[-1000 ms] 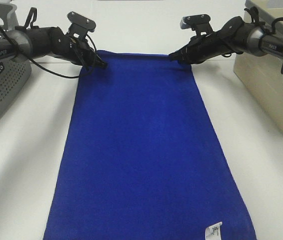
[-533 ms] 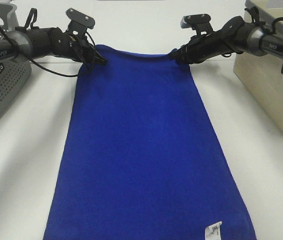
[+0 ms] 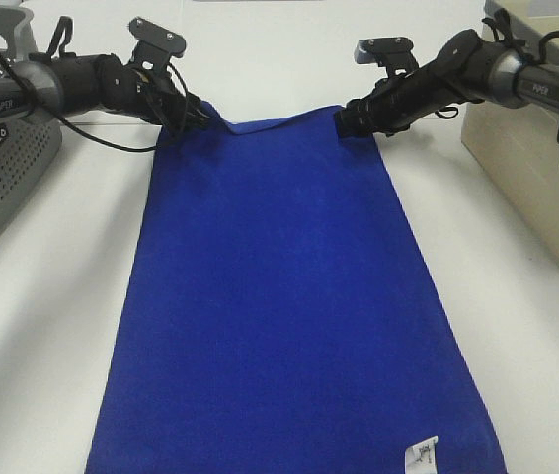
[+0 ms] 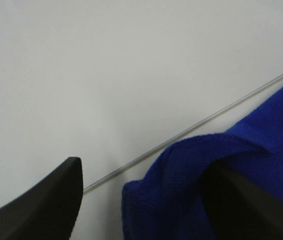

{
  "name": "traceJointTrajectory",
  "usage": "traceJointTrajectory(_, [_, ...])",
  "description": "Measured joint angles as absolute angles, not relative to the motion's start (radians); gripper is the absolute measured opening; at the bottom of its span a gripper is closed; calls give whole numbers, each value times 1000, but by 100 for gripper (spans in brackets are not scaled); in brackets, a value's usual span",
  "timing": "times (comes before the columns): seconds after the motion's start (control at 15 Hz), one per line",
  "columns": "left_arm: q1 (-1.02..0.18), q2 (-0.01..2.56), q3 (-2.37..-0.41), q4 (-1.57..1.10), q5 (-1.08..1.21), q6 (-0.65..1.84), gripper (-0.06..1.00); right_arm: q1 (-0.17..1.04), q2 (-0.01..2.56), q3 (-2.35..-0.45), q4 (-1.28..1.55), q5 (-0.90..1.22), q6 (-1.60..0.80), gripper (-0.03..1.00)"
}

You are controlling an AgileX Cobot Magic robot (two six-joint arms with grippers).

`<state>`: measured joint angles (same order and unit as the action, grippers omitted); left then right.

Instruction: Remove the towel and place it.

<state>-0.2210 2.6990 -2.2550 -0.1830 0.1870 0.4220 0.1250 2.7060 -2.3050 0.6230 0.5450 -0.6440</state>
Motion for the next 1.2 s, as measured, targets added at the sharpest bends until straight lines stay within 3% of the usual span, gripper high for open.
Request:
traceJointTrajectory(0.4, [-216, 2691, -2255, -207, 220, 306, 67, 125, 2571, -2305, 559, 764, -612, 57])
traceJointTrajectory(0.8, [-195, 2609, -2255, -218, 421, 135, 67, 125, 2499, -2305, 558, 930, -562, 57])
traceJointTrajectory(1.2, [-195, 2503, -2255, -192, 656, 118, 67, 125, 2424, -2305, 503, 1097, -434, 60])
